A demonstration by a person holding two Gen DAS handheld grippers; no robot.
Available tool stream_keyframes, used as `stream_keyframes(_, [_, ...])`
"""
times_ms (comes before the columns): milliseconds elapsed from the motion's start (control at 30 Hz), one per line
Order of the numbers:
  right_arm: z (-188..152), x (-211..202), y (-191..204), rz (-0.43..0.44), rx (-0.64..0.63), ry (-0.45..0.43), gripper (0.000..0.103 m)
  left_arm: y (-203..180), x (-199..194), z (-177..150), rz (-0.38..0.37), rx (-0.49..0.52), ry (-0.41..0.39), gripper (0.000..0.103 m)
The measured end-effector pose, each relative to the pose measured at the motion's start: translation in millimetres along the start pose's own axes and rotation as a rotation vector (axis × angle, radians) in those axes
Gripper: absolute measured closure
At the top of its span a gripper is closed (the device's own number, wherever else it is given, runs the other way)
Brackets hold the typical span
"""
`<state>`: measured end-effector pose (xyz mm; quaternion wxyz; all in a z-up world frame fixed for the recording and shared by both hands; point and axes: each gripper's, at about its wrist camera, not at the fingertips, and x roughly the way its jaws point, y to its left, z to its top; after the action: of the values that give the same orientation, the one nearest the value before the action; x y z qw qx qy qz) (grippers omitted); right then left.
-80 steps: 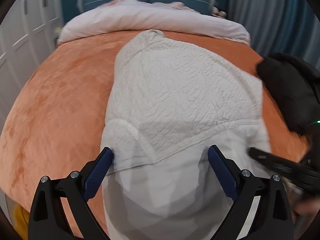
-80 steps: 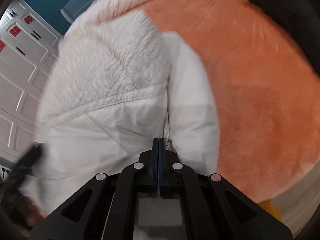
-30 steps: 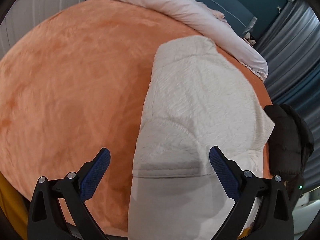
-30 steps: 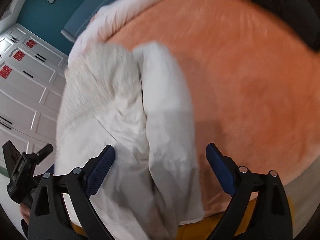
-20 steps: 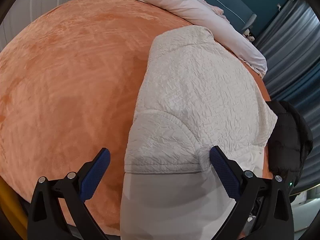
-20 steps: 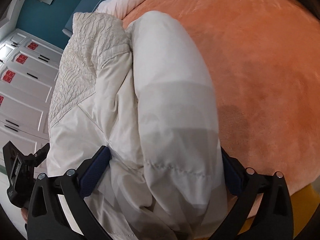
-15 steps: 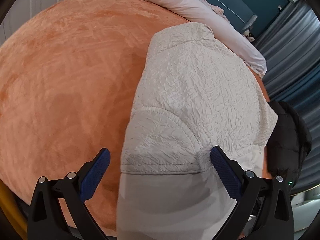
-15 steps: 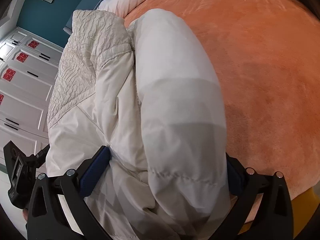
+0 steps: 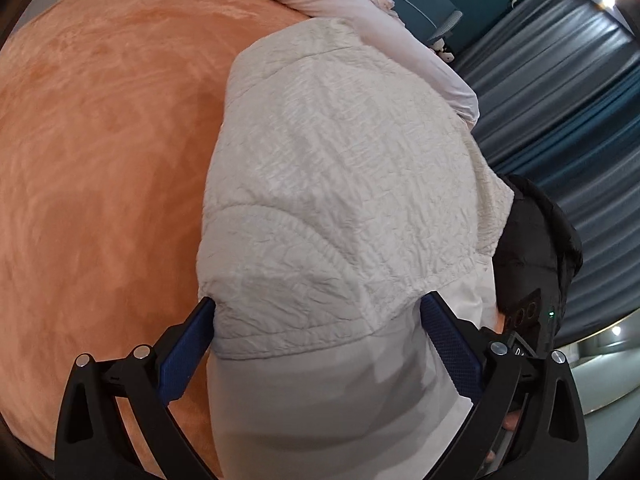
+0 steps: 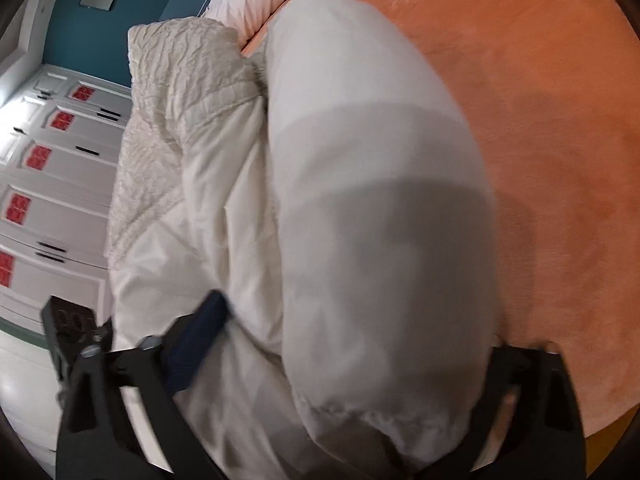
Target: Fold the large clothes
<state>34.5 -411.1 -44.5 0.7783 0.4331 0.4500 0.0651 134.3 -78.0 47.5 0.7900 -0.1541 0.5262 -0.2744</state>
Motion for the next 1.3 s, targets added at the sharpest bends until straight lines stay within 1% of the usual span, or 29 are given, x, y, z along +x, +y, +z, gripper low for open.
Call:
stream_keyframes(33, [1.4, -2.6, 4.6, 0.001, -0.017, -0.003, 0.047, -6.7, -3.3, 2.1, 0.013, 0.028, -0.011, 0.011])
stream_keyframes(67, [3.1, -6.9, 10.9, 0.000, -0.040, -0.009, 0.060, -11.1, -6.9, 1.4, 0.021, 0.049, -0.020, 0.016])
stream_keyframes(133, [3.4, -13.5, 23.7, -0.011, -0.081, -0.034, 0.068, -21.3, -17.2, 4.3, 0.034, 0.096, -0.052, 0.022])
stream_keyframes(167, [2.1, -17.2, 33.7, -0.020, -0.114, -0.055, 0.071, -25.0, -25.1, 7.3, 0.030, 0.113, -0.075, 0.024])
stream_keyframes(400, [-10.2, -28.1, 98.7, -0.023, -0.285, -0.177, 0.074, -22.1, -80.9, 38.1, 0.019, 0.182, -0.186, 0.031])
stream_keyframes(467, [-10.4, -28.3, 121.5, -0.019, -0.341, -0.209, 0.075, -21.3, -98.9, 48.2, 0.023, 0.205, -0.227, 0.034])
stream_keyframes(533, [-5.2, -24.3, 145.7, 0.000, -0.386, -0.243, 0.075, -20.0, -117.1, 59.6, 0.025, 0.226, -0.275, 0.036])
stream_keyframes(600, [1.0, -20.3, 164.6, 0.012, -0.424, -0.260, 0.075, -19.4, -130.1, 73.3, 0.029, 0.239, -0.316, 0.036])
stream_keyframes(700, [16.0, -5.0, 187.5, 0.043, -0.457, -0.263, 0.074, -9.0, -145.4, 94.1, 0.054, 0.250, -0.371, 0.036])
stream_keyframes(733, [22.5, 4.8, 190.8, 0.055, -0.452, -0.249, 0.073, -4.9, -148.0, 97.7, 0.064, 0.250, -0.380, 0.036])
stream_keyframes(767, [29.5, 17.9, 186.6, 0.066, -0.428, -0.213, 0.067, 6.2, -143.9, 104.9, 0.088, 0.245, -0.385, 0.035])
stream_keyframes(800, [38.1, 34.6, 178.9, 0.060, -0.389, -0.177, 0.064, 16.4, -136.8, 110.5, 0.118, 0.238, -0.379, 0.033])
stream_keyframes(833, [40.9, 42.8, 167.0, 0.041, -0.354, -0.154, 0.059, 27.2, -126.5, 115.6, 0.163, 0.230, -0.366, 0.030])
stream_keyframes(867, [45.7, 62.2, 151.5, -0.013, -0.303, -0.121, 0.057, 43.8, -106.8, 118.8, 0.244, 0.229, -0.332, 0.030])
stream_keyframes(900, [46.8, 76.5, 137.6, -0.087, -0.268, -0.093, 0.057, 55.3, -91.2, 119.7, 0.328, 0.226, -0.295, 0.030])
stream_keyframes(933, [43.9, 88.6, 121.2, -0.182, -0.228, -0.063, 0.057, 68.3, -77.1, 118.1, 0.414, 0.221, -0.252, 0.034])
stream_keyframes(967, [39.5, 88.6, 113.0, -0.194, -0.209, -0.063, 0.056, 80.3, -67.4, 111.8, 0.465, 0.221, -0.203, 0.036])
stream_keyframes(1000, [32.5, 81.2, 107.5, -0.158, -0.203, -0.085, 0.056, 85.6, -67.7, 106.5, 0.470, 0.220, -0.190, 0.036])
stream_keyframes(1033, [25.6, 70.1, 107.2, -0.166, -0.216, -0.115, 0.056, 88.7, -73.2, 99.8, 0.466, 0.212, -0.198, 0.036])
stream_keyframes(1100, [12.2, 43.8, 122.2, -0.276, -0.304, -0.191, 0.061, 88.0, -90.2, 89.1, 0.453, 0.191, -0.221, 0.034])
stream_keyframes(1133, [7.4, 32.6, 135.1, -0.318, -0.361, -0.223, 0.066, 84.3, -97.8, 86.6, 0.446, 0.183, -0.236, 0.034])
stream_keyframes(1167, [4.7, 26.9, 145.8, -0.338, -0.402, -0.239, 0.070, 78.0, -107.0, 84.1, 0.438, 0.184, -0.259, 0.034])
stream_keyframes(1233, [-0.9, 18.7, 177.6, -0.341, -0.502, -0.268, 0.072, 56.5, -114.2, 79.6, 0.429, 0.212, -0.289, 0.034])
stream_keyframes(1267, [-3.6, 21.1, 198.2, -0.341, -0.559, -0.263, 0.074, 49.1, -111.8, 80.2, 0.430, 0.225, -0.290, 0.034])
stream_keyframes(1300, [-5.3, 24.1, 209.9, -0.345, -0.608, -0.244, 0.076, 41.2, -108.6, 80.5, 0.435, 0.234, -0.283, 0.034])
